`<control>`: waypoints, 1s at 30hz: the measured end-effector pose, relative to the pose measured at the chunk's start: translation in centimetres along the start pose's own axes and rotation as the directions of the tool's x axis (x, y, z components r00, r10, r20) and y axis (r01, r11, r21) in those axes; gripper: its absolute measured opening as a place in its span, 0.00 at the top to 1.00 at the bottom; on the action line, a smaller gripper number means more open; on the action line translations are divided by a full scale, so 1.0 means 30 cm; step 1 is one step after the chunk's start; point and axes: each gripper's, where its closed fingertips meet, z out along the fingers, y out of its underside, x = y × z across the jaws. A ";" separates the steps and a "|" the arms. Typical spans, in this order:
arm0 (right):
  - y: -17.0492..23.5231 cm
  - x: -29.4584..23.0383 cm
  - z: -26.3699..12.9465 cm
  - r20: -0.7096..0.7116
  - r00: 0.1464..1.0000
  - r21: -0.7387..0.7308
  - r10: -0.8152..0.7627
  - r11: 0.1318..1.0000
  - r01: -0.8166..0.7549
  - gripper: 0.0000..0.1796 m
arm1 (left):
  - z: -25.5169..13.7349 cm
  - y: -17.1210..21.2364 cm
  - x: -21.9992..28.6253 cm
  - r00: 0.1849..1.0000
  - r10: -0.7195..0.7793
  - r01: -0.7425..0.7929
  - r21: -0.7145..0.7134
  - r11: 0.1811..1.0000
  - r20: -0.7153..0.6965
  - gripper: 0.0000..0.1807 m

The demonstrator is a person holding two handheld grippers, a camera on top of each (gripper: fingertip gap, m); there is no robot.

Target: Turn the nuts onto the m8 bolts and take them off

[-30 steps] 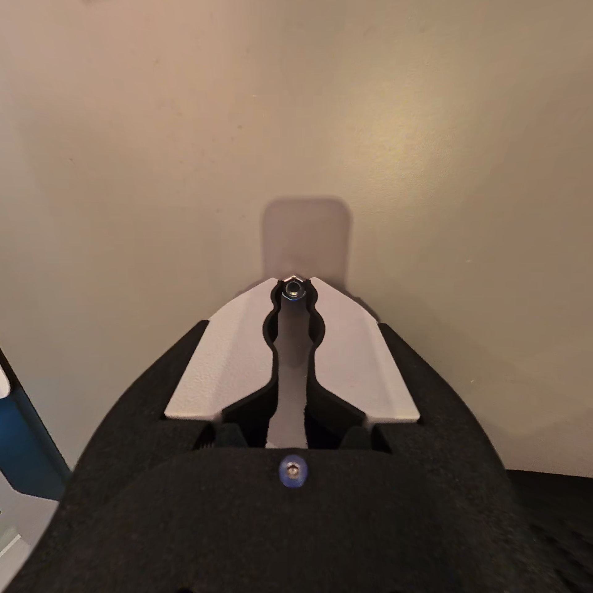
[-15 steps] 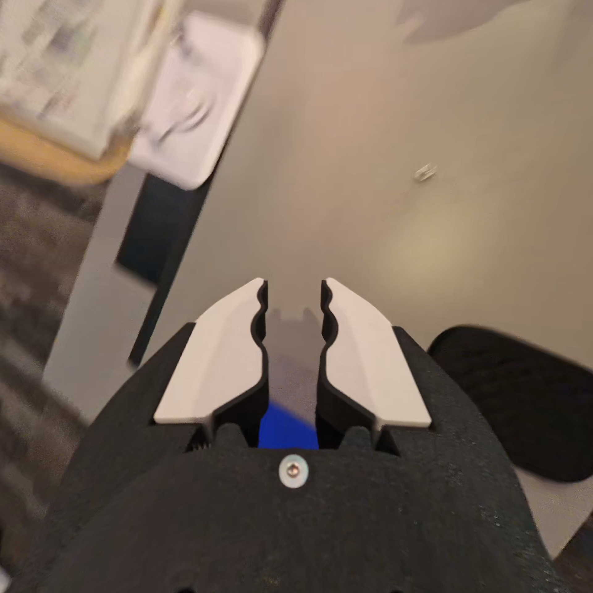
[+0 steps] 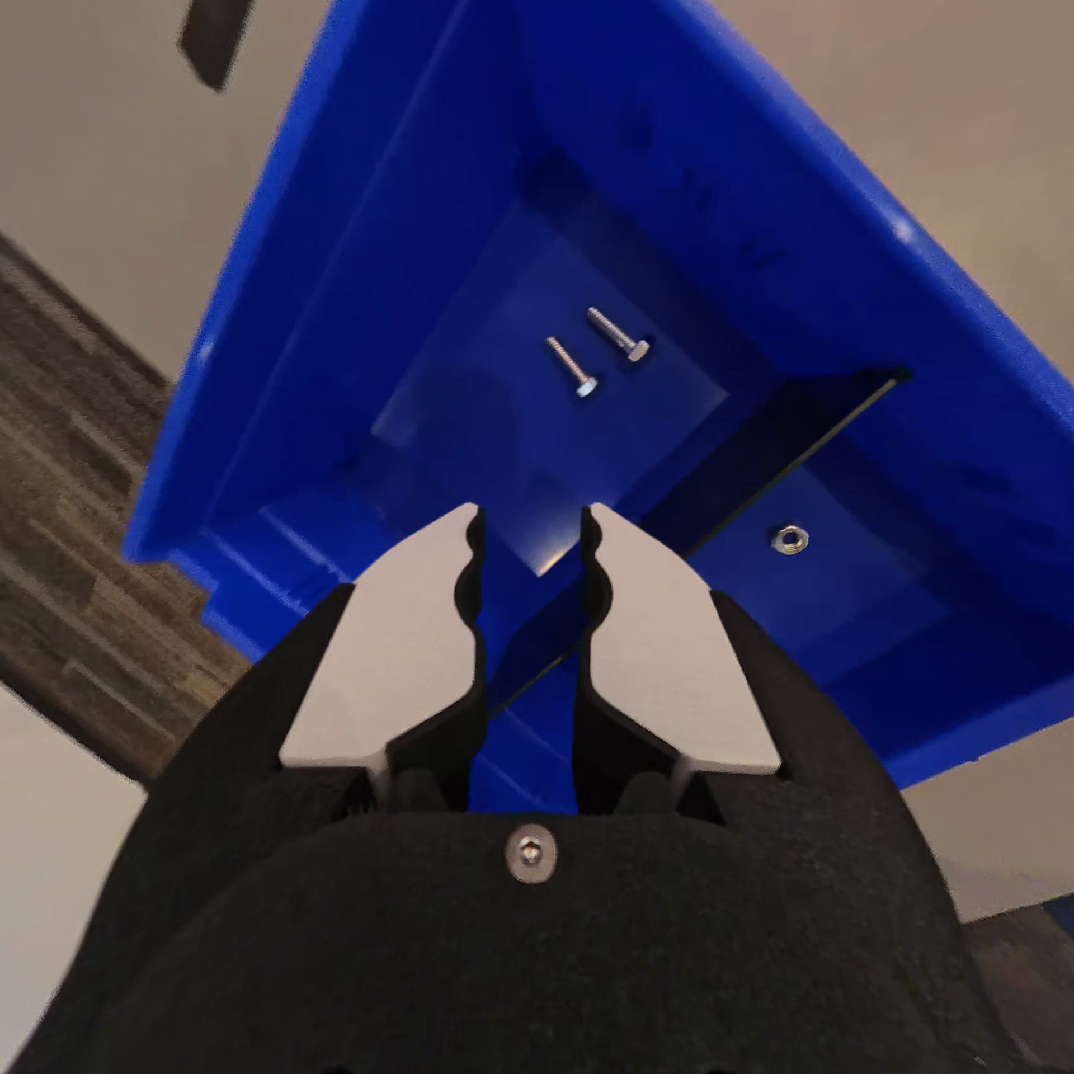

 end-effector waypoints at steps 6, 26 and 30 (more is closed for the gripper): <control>0.042 0.048 0.046 -0.049 0.999 -0.069 0.022 0.997 -0.025 0.90 | 0.112 -0.056 0.009 0.989 -0.101 0.100 -0.019 0.995 -0.107 0.90; 0.132 0.071 0.108 -0.072 0.997 -0.212 0.012 0.977 -0.027 0.90 | 0.275 -0.078 0.051 0.855 -0.518 0.497 -0.235 0.835 -0.032 0.83; 0.126 0.069 0.102 -0.068 0.998 -0.204 0.010 0.979 -0.024 0.90 | 0.277 -0.090 0.065 0.861 -0.507 0.483 -0.251 0.839 -0.040 0.95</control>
